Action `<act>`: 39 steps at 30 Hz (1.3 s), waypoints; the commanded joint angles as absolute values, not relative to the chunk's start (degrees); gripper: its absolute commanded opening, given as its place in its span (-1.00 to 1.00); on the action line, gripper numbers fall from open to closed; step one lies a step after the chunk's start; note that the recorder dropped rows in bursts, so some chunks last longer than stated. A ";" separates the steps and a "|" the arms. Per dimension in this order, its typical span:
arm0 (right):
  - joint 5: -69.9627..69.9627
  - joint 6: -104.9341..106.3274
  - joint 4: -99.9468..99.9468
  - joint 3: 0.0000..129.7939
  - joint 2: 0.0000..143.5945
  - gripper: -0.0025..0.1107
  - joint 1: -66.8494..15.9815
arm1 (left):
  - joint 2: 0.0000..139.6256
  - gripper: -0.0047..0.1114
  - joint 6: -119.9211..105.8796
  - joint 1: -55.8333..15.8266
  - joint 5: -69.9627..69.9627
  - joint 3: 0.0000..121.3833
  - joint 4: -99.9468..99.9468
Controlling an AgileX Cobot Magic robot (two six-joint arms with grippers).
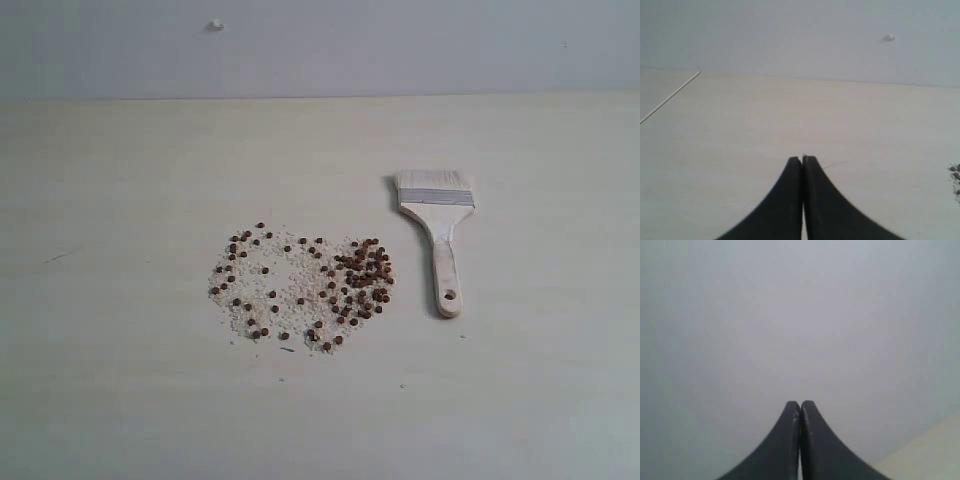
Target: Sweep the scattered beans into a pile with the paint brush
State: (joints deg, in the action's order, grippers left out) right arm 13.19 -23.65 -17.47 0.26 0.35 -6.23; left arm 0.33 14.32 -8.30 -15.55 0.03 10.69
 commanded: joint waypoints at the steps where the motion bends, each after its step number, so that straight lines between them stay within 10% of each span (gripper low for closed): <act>1: 16.43 -35.94 -6.00 3.08 0.00 -0.96 -6.02 | 0.00 -0.92 14.78 -8.70 -15.41 0.00 10.95; 12: -15.39 -36.48 15.84 30.53 29.10 -0.96 -6.02 | 0.00 -0.92 14.78 -8.70 -15.41 0.00 10.95; 21: -49.77 2.04 -14.98 46.31 63.84 -0.96 -6.02 | 0.00 -0.92 14.78 -8.70 -15.41 0.00 10.95; 39: -42.35 -17.69 -3.22 59.54 98.46 -0.96 -20.01 | 0.00 -0.92 14.78 -8.70 -15.41 0.00 10.95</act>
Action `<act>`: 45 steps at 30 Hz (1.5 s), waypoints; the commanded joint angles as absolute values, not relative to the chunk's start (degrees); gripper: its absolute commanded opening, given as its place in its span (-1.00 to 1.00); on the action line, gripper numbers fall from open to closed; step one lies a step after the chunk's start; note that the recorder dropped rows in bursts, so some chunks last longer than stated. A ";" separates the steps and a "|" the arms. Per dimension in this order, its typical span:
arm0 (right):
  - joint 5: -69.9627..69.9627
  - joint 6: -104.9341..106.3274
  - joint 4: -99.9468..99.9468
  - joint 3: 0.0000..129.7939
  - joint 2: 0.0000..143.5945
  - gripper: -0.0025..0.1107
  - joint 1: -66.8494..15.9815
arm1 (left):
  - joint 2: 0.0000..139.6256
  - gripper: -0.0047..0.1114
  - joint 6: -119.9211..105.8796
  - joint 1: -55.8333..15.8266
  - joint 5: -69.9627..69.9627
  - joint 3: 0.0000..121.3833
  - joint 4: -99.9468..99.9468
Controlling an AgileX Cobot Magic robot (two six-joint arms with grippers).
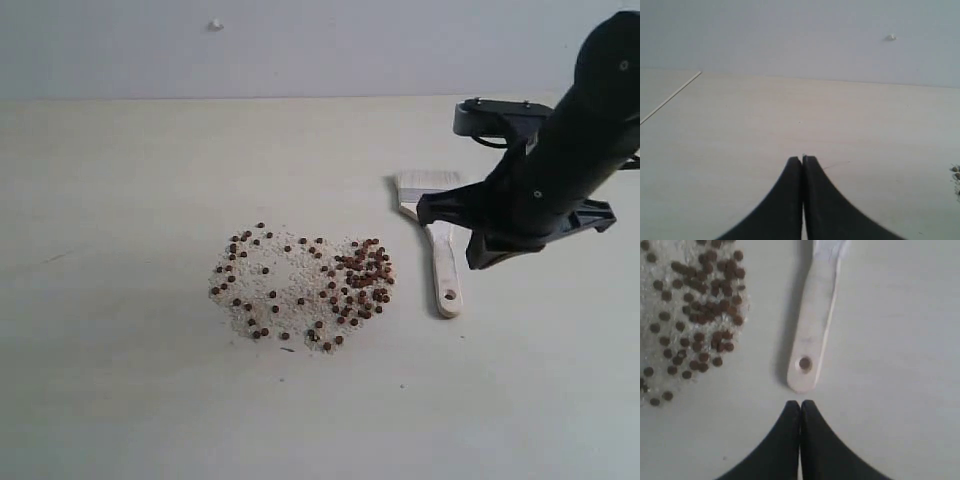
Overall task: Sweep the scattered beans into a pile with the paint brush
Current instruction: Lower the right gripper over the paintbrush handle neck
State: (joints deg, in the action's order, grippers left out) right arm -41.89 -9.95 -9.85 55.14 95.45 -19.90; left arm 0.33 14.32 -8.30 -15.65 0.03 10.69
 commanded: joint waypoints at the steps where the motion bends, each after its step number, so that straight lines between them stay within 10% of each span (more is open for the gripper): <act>1: -43.08 -20.60 -0.47 60.90 99.28 -0.96 -20.01 | 0.00 -0.92 14.78 -8.70 -15.41 0.00 10.95; 6: -45.79 -22.60 5.38 63.94 101.72 -0.85 -20.01 | 0.00 -0.92 14.78 -8.98 -15.41 0.00 10.95; 12: -52.55 -13.43 2.35 65.98 102.09 -0.03 -20.01 | 0.00 -0.92 14.78 -9.40 -15.41 0.00 10.95; 45: -38.53 -28.65 2.69 70.27 118.02 0.07 -23.26 | 0.00 -0.92 14.78 -12.73 -15.41 0.00 10.95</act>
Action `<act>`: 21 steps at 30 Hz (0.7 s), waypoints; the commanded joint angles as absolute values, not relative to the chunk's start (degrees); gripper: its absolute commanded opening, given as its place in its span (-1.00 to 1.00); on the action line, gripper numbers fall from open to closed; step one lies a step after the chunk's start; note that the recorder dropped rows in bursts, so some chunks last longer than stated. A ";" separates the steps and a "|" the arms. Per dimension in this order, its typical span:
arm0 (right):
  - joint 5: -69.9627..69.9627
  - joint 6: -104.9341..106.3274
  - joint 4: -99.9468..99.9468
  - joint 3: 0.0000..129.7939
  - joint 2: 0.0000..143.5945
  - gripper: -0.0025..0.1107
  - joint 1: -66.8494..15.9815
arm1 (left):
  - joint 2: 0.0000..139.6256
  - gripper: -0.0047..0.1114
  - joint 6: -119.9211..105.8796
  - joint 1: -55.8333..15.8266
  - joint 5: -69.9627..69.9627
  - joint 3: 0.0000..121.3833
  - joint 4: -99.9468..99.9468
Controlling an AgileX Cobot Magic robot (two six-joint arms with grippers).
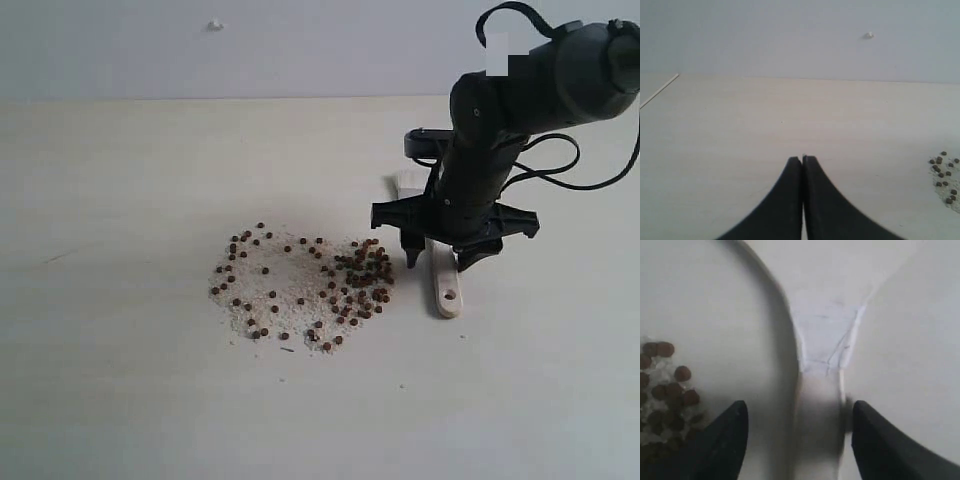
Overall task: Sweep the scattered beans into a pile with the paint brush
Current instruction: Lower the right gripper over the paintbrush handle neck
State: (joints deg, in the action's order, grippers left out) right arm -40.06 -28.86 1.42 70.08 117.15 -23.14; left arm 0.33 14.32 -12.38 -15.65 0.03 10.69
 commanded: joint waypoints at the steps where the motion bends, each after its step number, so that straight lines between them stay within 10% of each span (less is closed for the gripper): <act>1: -38.76 -28.65 3.12 70.27 118.27 0.07 -23.26 | 0.00 -0.92 14.78 -12.73 -15.41 0.00 10.95; 13: -41.86 -28.79 6.38 70.27 118.76 -0.07 -23.26 | 0.00 -0.92 14.78 -12.73 -15.41 0.00 10.95; 21: -42.01 -28.45 6.25 70.27 118.76 -0.70 -23.26 | 0.00 -0.92 14.78 -12.73 -15.41 0.00 10.95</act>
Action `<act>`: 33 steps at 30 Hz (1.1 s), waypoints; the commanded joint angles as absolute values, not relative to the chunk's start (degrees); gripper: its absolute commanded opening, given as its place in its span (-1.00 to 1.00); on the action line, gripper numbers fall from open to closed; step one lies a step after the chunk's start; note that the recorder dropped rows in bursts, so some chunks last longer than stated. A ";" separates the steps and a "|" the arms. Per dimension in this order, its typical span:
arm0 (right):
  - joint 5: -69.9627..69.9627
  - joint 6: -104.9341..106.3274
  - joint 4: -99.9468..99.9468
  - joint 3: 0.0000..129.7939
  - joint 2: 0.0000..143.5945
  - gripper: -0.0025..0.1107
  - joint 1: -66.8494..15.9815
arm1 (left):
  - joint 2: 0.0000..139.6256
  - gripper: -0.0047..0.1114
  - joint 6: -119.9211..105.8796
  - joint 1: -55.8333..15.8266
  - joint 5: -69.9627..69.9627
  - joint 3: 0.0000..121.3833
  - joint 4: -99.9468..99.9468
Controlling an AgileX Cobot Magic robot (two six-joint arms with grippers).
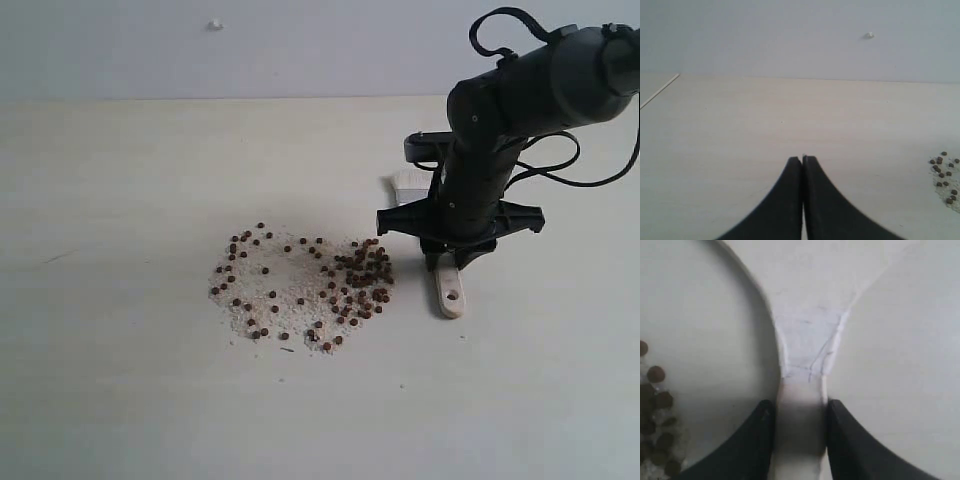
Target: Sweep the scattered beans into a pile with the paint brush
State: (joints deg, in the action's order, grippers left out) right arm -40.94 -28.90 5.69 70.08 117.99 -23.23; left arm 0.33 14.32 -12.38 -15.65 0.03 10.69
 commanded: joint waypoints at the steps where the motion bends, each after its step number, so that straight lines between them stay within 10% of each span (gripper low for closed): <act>1: -42.01 -27.66 6.25 70.27 118.76 -0.80 -23.26 | 0.00 -0.92 14.78 -12.73 -15.41 0.00 10.95; 33: -48.76 -23.42 12.49 70.27 107.07 -0.96 -23.26 | 0.00 -0.92 14.78 -12.73 -15.41 0.00 10.95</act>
